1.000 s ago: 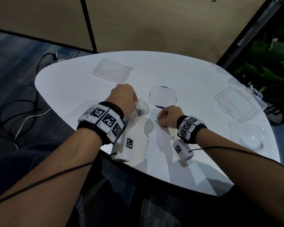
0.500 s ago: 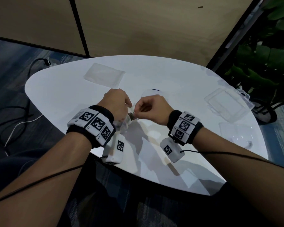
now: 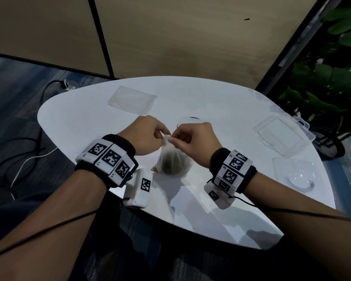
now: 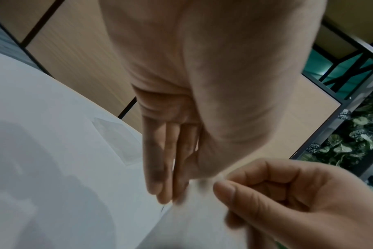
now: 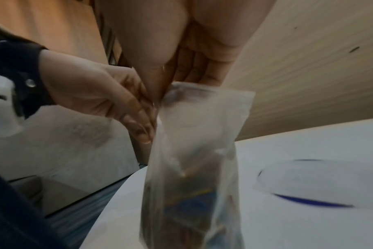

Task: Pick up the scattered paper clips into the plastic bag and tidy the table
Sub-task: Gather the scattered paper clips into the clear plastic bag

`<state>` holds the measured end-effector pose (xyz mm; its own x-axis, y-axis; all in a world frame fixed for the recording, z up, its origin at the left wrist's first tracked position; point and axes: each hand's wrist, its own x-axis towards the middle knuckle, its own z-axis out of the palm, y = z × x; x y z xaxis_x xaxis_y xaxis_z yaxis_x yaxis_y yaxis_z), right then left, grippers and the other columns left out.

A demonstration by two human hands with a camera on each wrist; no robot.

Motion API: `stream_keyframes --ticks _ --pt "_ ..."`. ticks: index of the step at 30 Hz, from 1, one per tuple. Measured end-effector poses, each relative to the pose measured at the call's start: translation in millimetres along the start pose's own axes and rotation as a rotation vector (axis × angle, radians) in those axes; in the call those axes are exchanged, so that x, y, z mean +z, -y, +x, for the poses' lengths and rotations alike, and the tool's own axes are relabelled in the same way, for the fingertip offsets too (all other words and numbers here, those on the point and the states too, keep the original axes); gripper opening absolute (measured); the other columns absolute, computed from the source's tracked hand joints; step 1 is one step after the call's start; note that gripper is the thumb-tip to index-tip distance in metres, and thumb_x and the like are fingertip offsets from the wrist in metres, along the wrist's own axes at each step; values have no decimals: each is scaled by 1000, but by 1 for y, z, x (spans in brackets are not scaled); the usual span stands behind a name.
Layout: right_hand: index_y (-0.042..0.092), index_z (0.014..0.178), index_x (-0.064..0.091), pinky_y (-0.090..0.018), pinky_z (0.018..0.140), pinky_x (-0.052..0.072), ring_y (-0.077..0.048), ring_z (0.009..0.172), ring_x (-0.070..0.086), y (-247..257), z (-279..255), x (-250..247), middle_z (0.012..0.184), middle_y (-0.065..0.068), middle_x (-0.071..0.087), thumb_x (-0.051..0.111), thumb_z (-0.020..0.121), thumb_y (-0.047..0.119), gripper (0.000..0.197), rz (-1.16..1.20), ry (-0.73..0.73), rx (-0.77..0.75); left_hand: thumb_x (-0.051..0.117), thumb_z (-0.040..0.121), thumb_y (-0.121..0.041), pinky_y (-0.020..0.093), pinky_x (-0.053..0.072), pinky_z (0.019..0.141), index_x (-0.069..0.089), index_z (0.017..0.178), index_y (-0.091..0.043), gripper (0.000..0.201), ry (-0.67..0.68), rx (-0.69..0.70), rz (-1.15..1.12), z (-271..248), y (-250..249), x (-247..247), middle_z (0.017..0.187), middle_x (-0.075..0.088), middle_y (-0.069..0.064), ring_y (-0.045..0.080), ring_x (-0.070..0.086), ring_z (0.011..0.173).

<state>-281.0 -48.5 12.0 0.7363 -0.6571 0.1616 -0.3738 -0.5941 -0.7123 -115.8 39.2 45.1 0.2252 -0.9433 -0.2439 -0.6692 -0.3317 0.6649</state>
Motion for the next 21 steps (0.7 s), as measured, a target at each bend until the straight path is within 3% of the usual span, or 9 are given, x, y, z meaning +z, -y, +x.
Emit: stream_keyframes --ticks 4,7,11,15,17,21 --pt "19 85 69 -28 66 58 -10 56 68 -4 1 8 63 2 72 78 79 39 22 129 16 136 70 84 -15 23 56 77 79 91 -18 12 -14 9 75 -3 3 6 78 75 -3 9 70 78" --pt "19 98 73 -23 67 57 -9 56 68 -3 2 12 64 3 72 75 83 35 22 158 38 134 71 86 -22 27 58 75 80 85 -17 10 -65 0 70 0 7 7 71 74 -4 9 70 72" --pt "28 89 73 -25 68 51 -6 61 59 -9 6 13 65 10 65 68 88 38 11 -1 44 27 68 89 -22 29 59 76 79 81 -15 15 -52 -5 62 3 9 6 72 75 -2 7 70 69" --pt "26 98 66 -27 74 41 -12 79 48 -15 8 11 85 8 49 56 94 41 18 -250 120 -149 69 89 -22 26 56 71 79 74 -14 19 -58 -20 85 2 9 6 66 71 -3 14 70 70" --pt "24 102 65 -26 78 37 -14 88 47 -21 9 9 91 7 46 54 96 39 19 -321 143 -153 69 88 -21 26 55 70 79 71 -15 20 -68 -36 117 3 9 6 64 69 -4 16 68 70" --pt "24 105 62 -33 86 42 -20 96 50 -45 12 -1 96 4 46 50 97 38 20 -418 188 -78 69 87 -18 28 58 76 75 66 -19 22 -121 -117 98 8 18 3 65 71 -4 14 68 70"
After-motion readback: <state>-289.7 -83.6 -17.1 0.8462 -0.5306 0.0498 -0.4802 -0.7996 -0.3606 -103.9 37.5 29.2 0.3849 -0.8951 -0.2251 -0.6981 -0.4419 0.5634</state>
